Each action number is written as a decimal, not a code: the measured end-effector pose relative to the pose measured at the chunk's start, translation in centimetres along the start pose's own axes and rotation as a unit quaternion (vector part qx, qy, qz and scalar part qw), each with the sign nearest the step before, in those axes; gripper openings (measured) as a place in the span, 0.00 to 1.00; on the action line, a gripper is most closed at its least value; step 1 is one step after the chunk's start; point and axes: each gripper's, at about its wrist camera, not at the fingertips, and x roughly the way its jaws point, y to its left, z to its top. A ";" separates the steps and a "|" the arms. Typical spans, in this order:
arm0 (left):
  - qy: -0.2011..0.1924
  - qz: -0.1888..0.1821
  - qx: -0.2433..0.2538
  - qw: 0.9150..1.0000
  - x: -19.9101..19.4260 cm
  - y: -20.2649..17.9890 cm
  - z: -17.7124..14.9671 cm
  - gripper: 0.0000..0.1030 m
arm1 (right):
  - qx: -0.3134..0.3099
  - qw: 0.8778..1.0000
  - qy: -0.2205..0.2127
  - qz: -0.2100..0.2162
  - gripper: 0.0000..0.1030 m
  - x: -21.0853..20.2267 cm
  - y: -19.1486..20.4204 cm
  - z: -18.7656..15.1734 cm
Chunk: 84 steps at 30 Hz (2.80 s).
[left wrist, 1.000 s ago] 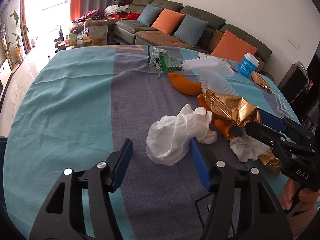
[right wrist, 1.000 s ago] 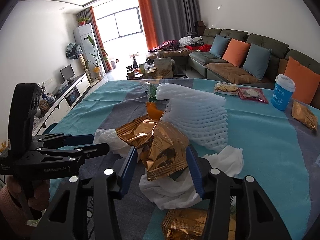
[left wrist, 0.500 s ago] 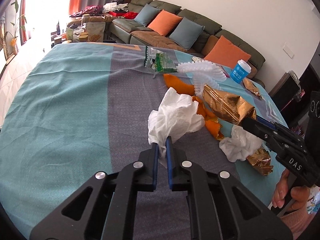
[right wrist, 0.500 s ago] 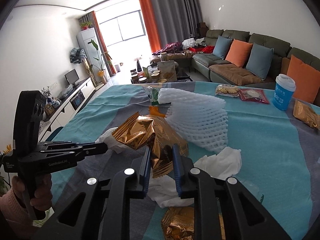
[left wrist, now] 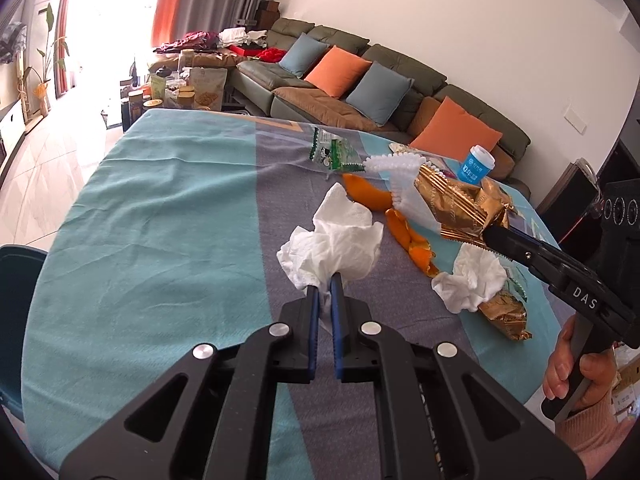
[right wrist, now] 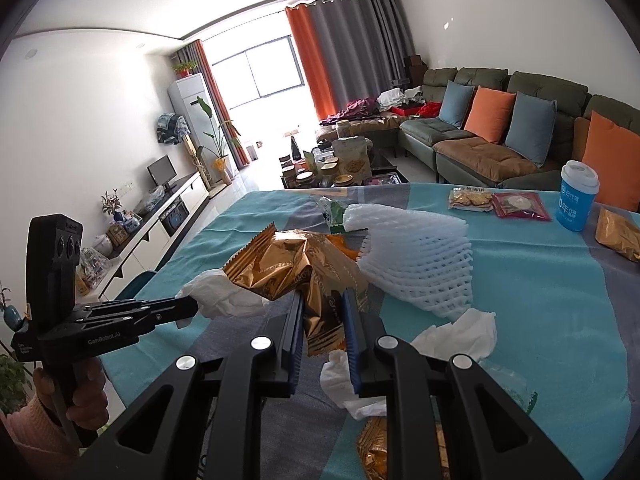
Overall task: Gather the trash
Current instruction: 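Carry the tissue and gold wrapper over to the teal trash bin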
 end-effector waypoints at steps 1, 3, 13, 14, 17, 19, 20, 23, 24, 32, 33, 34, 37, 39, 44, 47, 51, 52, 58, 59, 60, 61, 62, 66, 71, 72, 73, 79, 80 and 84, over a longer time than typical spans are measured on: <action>-0.002 0.000 0.000 1.000 -0.4 0.1 -0.1 0.06 | -0.001 1.000 -0.001 0.003 0.17 0.0 0.1 0.0; -0.007 0.002 -0.001 1.000 -1.2 0.3 -0.3 0.06 | -0.004 1.000 -0.002 0.010 0.17 0.0 0.4 0.1; -0.030 0.029 -0.013 0.999 -5.1 2.2 -1.3 0.06 | -0.019 0.999 0.005 0.047 0.17 0.9 2.9 0.0; -0.032 0.032 -0.015 0.999 -5.4 2.5 -1.4 0.06 | -0.020 0.998 0.007 0.051 0.17 1.1 3.1 0.0; -0.035 0.039 -0.024 0.998 -6.2 3.2 -1.8 0.06 | -0.026 0.998 0.011 0.060 0.17 1.4 4.1 -0.1; -0.037 0.043 -0.029 0.998 -6.6 3.7 -1.9 0.06 | -0.031 0.997 0.013 0.066 0.17 1.6 4.7 -0.2; -0.037 0.046 -0.031 0.998 -6.9 4.0 -2.1 0.06 | -0.033 0.997 0.014 0.069 0.17 1.7 5.1 -0.2; -0.039 0.056 -0.037 0.997 -7.4 4.6 -2.3 0.06 | -0.041 0.996 0.019 0.079 0.17 2.1 6.2 -0.3; -0.040 0.058 -0.040 0.997 -7.7 4.9 -2.5 0.06 | -0.044 0.996 0.021 0.081 0.17 2.3 6.6 -0.3; -0.054 0.083 -0.064 0.993 -10.1 7.6 -3.3 0.06 | -0.067 0.991 0.032 0.112 0.17 3.9 10.0 -0.1; -0.056 0.087 -0.067 0.992 -10.4 7.9 -3.4 0.06 | -0.071 0.990 0.032 0.115 0.17 4.1 10.5 0.0; -0.058 0.090 -0.070 0.992 -10.7 8.3 -3.5 0.06 | -0.074 0.990 0.033 0.118 0.17 4.3 11.0 0.0; -0.064 0.100 -0.079 0.990 -11.6 9.1 -3.9 0.06 | -0.084 0.987 0.036 0.129 0.17 4.9 12.2 0.2; -0.067 0.108 -0.085 0.988 -12.0 9.7 -4.0 0.06 | -0.091 0.986 0.039 0.136 0.17 5.3 13.0 0.1; -0.077 0.127 -0.104 0.983 -13.3 11.7 -4.4 0.06 | -0.108 0.981 0.047 0.153 0.17 6.5 15.3 0.5; -0.085 0.142 -0.117 0.979 -14.2 13.3 -4.6 0.06 | -0.120 0.978 0.053 0.164 0.17 7.3 16.8 0.7; -0.092 0.166 -0.133 0.973 -15.3 15.2 -5.0 0.06 | -0.138 0.972 0.057 0.180 0.17 8.7 18.9 1.3; -0.094 0.171 -0.138 0.971 -15.6 15.8 -5.2 0.06 | -0.142 0.971 0.059 0.184 0.17 9.0 19.6 1.5; -0.104 0.203 -0.164 0.960 -17.0 18.6 -5.8 0.06 | -0.168 0.961 0.070 0.207 0.17 10.8 23.0 1.9; -0.105 0.206 -0.169 0.958 -17.2 19.2 -5.9 0.06 | -0.172 0.960 0.072 0.209 0.17 11.0 23.6 1.8; -0.106 0.209 -0.173 0.957 -17.5 19.7 -6.1 0.06 | -0.177 0.958 0.073 0.212 0.17 11.2 24.3 1.8; -0.107 0.213 -0.177 0.955 -17.7 20.1 -6.2 0.06 | -0.181 0.957 0.075 0.215 0.17 11.6 24.8 1.8; -0.108 0.216 -0.179 0.954 -17.9 20.5 -6.3 0.06 | -0.184 0.955 0.078 0.217 0.17 11.9 25.3 1.8; -0.106 0.228 -0.192 0.949 -18.3 22.1 -6.8 0.06 | -0.195 0.951 0.087 0.225 0.17 13.1 27.1 1.8; -0.097 0.237 -0.205 0.945 -18.2 24.0 -7.5 0.06 | -0.208 0.945 0.100 0.234 0.17 14.6 28.8 1.5; -0.095 0.239 -0.207 0.944 -18.2 24.3 -7.6 0.06 | -0.210 0.943 0.104 0.235 0.17 14.9 29.1 1.4; -0.095 0.241 -0.208 0.943 -18.1 24.6 -7.6 0.06 | -0.212 0.942 0.107 0.236 0.17 15.2 29.4 1.3; -0.085 0.253 -0.222 0.938 -17.4 26.2 -7.8 0.06 | -0.217 0.937 0.132 0.240 0.17 17.1 31.0 0.8; -0.083 0.254 -0.225 0.937 -17.2 26.5 -7.7 0.06 | -0.216 0.937 0.135 0.239 0.17 17.4 31.1 0.8; -0.077 0.258 -0.233 0.934 -16.6 27.5 -7.7 0.06 | -0.212 0.936 0.148 0.239 0.17 18.5 31.6 0.6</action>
